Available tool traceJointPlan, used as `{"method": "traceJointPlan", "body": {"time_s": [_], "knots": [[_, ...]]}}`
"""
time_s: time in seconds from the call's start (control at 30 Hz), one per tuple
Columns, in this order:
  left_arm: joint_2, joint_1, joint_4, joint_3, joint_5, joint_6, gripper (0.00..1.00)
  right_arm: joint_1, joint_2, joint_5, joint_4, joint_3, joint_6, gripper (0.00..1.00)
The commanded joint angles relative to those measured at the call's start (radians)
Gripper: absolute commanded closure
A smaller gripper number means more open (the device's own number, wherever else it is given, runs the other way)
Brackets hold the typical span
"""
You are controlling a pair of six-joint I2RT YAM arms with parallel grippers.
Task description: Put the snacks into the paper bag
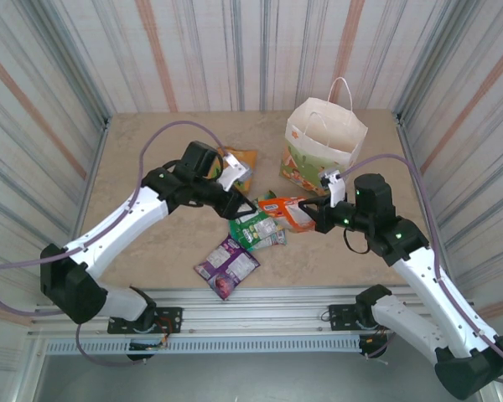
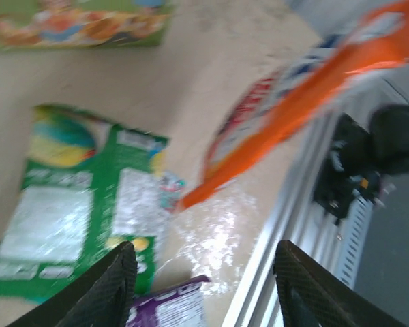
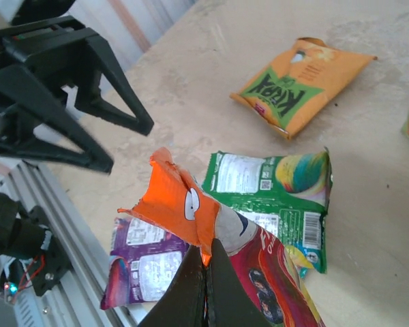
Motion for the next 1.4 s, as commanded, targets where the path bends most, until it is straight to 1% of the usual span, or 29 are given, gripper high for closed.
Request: {"method": "traceJointPlan", "body": {"time_s": [0.0,0.17,0.3,0.4,0.5,0.53,0.57,0.6,0.7,0.73,0.8,0.87,0.93,0.97,1.0,1.03,1.1,1.13,1.17,1.23,1.37], "knots": [[0.004,-0.043,0.007,0.051,0.123,0.136,0.4,-0.005,0.01,-0.092,0.081,0.037,-0.04,1.0],[0.039,-0.051,0.006,0.102,0.086,0.16,0.4,-0.005,0.039,-0.151,0.079,0.051,-0.053,1.0],[0.067,-0.081,-0.006,0.132,0.056,0.2,0.4,-0.005,0.061,-0.187,0.1,0.06,-0.052,1.0],[0.096,-0.104,-0.038,0.156,0.001,0.251,0.4,-0.005,0.072,-0.203,0.108,0.069,-0.052,1.0],[0.122,-0.104,-0.046,0.175,-0.015,0.275,0.41,-0.005,0.08,-0.227,0.116,0.074,-0.052,1.0],[0.13,-0.104,-0.046,0.183,-0.014,0.278,0.43,-0.005,0.082,-0.236,0.117,0.074,-0.052,1.0],[0.136,-0.107,-0.048,0.192,-0.009,0.281,0.46,-0.005,0.083,-0.24,0.118,0.075,-0.053,1.0],[0.14,-0.109,-0.05,0.202,-0.001,0.286,0.51,-0.005,0.085,-0.241,0.118,0.078,-0.055,1.0],[0.142,-0.112,-0.059,0.216,0.014,0.311,0.73,-0.006,0.082,-0.24,0.113,0.079,-0.07,1.0],[0.138,-0.112,-0.059,0.216,0.018,0.325,0.84,-0.006,0.081,-0.239,0.111,0.079,-0.074,1.0],[0.136,-0.112,-0.076,0.223,0.021,0.347,0.97,-0.008,0.08,-0.236,0.11,0.079,-0.089,1.0],[0.14,-0.112,-0.101,0.236,0.019,0.366,1.0,-0.008,0.081,-0.237,0.109,0.081,-0.096,1.0],[0.147,-0.112,-0.123,0.248,0.011,0.379,1.0,-0.01,0.083,-0.235,0.1,0.085,-0.104,1.0],[0.148,-0.113,-0.131,0.254,0.015,0.387,1.0,-0.012,0.083,-0.23,0.094,0.086,-0.112,0.98],[0.148,-0.112,-0.139,0.26,0.024,0.397,1.0,-0.013,0.079,-0.221,0.085,0.085,-0.122,0.89],[0.147,-0.11,-0.143,0.264,0.039,0.405,1.0,-0.017,0.071,-0.209,0.075,0.081,-0.131,0.78],[0.141,-0.1,-0.143,0.268,0.095,0.416,1.0,-0.04,0.041,-0.209,0.074,0.048,-0.15,0.59],[0.14,-0.094,-0.139,0.271,0.125,0.418,1.0,-0.055,0.025,-0.238,0.073,0.024,-0.171,0.49],[0.139,-0.09,-0.139,0.273,0.139,0.419,1.0,-0.067,0.012,-0.273,0.067,0.006,-0.198,0.43],[0.137,-0.088,-0.145,0.279,0.152,0.435,1.0,-0.082,-0.012,-0.306,0.042,-0.027,-0.267,0.4],[0.137,-0.088,-0.169,0.297,0.175,0.466,1.0,-0.085,-0.029,-0.305,-0.024,-0.045,-0.377,0.35]]}}
